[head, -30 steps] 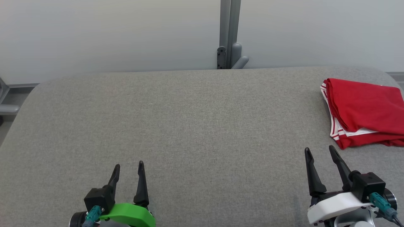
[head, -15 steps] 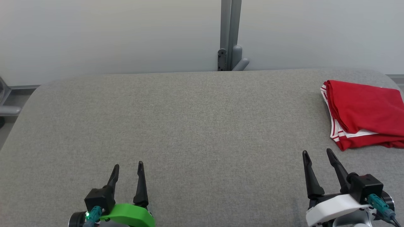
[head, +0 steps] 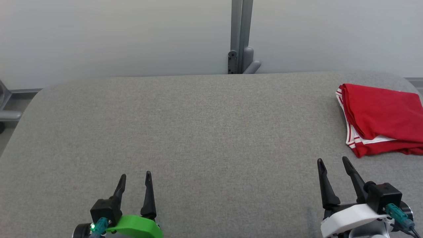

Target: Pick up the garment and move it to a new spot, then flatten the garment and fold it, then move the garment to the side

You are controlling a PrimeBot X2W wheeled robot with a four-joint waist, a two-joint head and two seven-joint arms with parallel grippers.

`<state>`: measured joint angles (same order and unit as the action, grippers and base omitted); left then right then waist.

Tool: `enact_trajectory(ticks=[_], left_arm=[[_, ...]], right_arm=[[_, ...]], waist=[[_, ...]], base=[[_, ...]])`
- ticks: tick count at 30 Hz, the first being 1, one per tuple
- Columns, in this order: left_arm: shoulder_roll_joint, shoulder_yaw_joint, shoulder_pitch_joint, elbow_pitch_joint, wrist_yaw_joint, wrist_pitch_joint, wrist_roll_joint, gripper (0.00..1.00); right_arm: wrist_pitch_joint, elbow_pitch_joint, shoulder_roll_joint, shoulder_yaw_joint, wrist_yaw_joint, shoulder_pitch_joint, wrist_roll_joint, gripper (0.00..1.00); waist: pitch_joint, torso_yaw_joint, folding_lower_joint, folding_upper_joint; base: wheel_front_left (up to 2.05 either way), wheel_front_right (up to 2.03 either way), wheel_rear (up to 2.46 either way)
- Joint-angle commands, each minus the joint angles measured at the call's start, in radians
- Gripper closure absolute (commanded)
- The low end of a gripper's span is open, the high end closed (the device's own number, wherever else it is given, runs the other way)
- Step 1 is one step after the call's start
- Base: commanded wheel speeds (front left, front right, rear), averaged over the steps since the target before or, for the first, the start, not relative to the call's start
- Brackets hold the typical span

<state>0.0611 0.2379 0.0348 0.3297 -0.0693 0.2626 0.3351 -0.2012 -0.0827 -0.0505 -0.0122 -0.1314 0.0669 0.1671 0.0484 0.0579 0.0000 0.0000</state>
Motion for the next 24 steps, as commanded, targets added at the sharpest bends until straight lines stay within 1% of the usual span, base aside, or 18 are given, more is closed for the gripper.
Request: enact_trajectory(ticks=[1,2,6,24], left_arm=[[0.007,-0.001,-0.004,-0.005,-0.002,0.002,0.002,0.00],[0.000,-0.001,0.000,-0.003,0.000,0.000,0.000,1.00],[-0.002,-0.005,-0.010,0.021,0.003,-0.011,0.016,1.00],[-0.004,-0.084,0.032,0.014,0.049,-0.114,0.310,1.00]], right_arm=[[0.001,-0.001,-0.001,0.003,0.002,0.006,0.003,0.00],[0.000,0.000,0.000,0.001,0.000,0.000,0.000,1.00],[0.001,-0.025,0.003,-0.001,0.000,0.008,0.018,1.00],[0.048,-0.033,-0.008,0.020,0.000,-0.015,0.367,1.00]], waist=[[0.000,0.000,0.0000,0.0000],[0.000,0.000,0.0000,0.0000],[-0.001,0.000,0.0000,0.0000],[-0.008,-0.009,0.0000,0.0000]], base=[[0.00,0.00,0.00],[0.00,0.00,0.00],[0.00,0.00,0.00],[0.00,0.00,0.00]])
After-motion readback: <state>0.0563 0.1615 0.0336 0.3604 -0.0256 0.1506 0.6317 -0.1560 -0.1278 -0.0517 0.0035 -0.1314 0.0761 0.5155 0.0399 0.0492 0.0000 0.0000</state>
